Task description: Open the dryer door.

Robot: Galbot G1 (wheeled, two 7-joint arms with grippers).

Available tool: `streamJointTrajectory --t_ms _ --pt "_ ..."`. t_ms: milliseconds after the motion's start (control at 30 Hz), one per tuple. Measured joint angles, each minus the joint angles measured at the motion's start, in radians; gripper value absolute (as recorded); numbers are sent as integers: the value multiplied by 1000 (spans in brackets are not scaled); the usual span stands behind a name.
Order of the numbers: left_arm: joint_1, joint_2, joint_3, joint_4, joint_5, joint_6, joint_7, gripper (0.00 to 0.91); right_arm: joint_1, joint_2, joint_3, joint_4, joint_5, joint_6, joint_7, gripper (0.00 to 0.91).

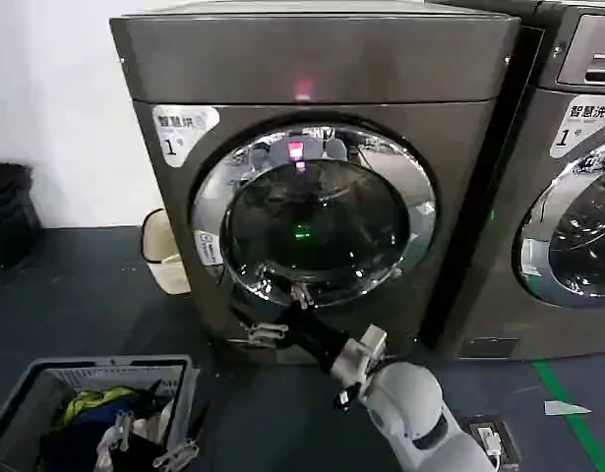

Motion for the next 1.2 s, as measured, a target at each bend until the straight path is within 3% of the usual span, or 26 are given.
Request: streamJointTrajectory --t_ms 167,533,1200 --pt "-5 2 -2 6 18 33 53 907 57 -10 -12 -110 -33 46 -65 907" --pt "-9 -5 0 0 23 46 83 907 270 57 -87 -379 -41 82 -75 907" --pt "-5 -23 2 -5 33 33 80 907 392 128 -149 -552 -76 105 -88 907"
